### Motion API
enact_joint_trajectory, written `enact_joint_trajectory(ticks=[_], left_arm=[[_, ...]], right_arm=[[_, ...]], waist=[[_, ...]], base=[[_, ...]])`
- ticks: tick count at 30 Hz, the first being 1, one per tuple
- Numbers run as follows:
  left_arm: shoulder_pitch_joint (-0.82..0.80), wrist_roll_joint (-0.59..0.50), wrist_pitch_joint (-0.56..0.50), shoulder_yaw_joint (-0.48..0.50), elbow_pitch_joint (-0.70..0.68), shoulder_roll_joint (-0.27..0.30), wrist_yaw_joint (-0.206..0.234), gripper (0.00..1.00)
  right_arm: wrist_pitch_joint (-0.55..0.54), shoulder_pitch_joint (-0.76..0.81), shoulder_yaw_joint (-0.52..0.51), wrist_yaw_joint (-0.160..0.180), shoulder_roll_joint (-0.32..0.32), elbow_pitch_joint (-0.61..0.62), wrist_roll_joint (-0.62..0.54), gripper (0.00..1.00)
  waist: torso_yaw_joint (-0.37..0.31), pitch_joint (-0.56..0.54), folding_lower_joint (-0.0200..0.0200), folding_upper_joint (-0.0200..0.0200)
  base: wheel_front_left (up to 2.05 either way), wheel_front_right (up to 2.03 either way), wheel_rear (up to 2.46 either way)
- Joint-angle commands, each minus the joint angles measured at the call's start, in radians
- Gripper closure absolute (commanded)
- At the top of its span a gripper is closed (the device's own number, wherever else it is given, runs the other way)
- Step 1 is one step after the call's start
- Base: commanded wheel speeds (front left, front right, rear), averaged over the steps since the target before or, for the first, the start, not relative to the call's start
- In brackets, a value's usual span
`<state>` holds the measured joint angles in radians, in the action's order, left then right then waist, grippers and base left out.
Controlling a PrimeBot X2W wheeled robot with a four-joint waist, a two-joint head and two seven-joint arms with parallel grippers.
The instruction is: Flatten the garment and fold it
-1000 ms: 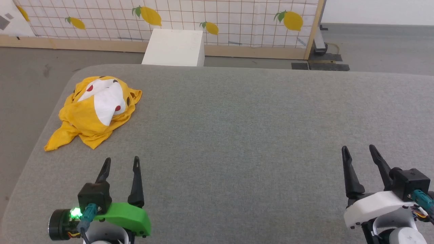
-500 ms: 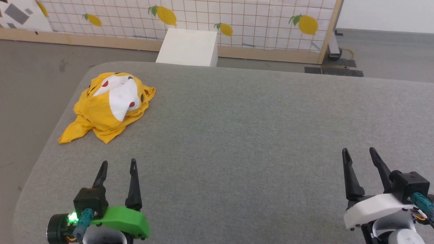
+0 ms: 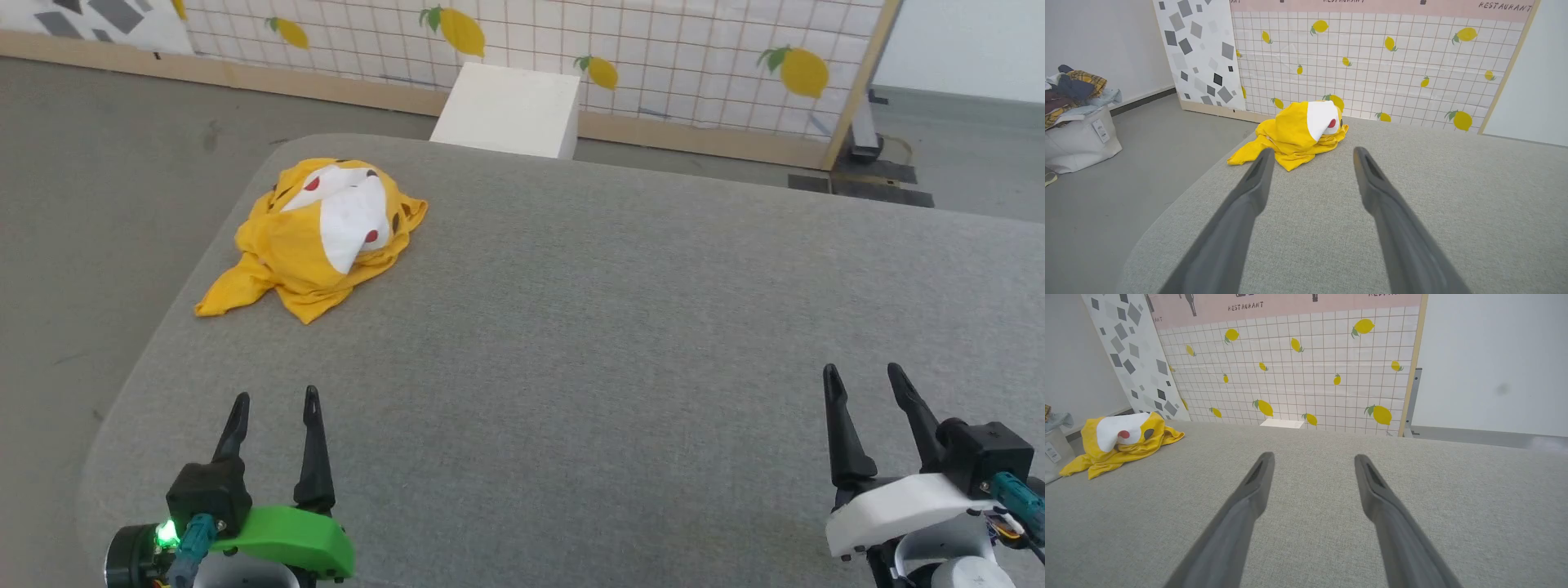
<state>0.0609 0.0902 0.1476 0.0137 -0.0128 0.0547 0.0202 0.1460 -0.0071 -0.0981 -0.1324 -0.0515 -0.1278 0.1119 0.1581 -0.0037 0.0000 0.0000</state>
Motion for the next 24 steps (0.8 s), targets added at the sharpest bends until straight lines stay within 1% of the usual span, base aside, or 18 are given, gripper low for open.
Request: enact_joint_trajectory(ticks=[1, 11, 12, 24], left_arm=[[0.014, 0.009, 0.01, 0.002, -0.004, -0.003, 0.006, 0.0], [0.023, 0.03, 0.031, 0.003, -0.009, -0.003, 0.016, 0.0], [0.025, 0.038, 0.039, 0.004, -0.011, -0.003, 0.018, 0.0], [0.038, 0.06, 0.063, 0.009, -0.022, -0.004, 0.024, 0.0]], right_arm=[[0.011, 0.006, -0.001, 0.001, 0.001, -0.007, 0.01, 0.0], [0.032, 0.002, -0.007, 0.001, 0.001, -0.025, 0.012, 0.0], [0.04, 0.0, -0.01, 0.001, 0.001, -0.033, 0.016, 0.0], [0.065, -0.001, -0.021, 0.001, 0.001, -0.057, 0.03, 0.0]], waist=[[0.021, 0.001, 0.0, 0.0], [0.094, 0.015, 0.0, 0.0], [0.122, 0.017, 0.0, 0.0], [0.179, 0.012, 0.0, 0.0]], base=[[0.0, 0.0, 0.0], [0.0, 0.0, 0.0], [0.0, 0.0, 0.0], [0.0, 0.0, 0.0]])
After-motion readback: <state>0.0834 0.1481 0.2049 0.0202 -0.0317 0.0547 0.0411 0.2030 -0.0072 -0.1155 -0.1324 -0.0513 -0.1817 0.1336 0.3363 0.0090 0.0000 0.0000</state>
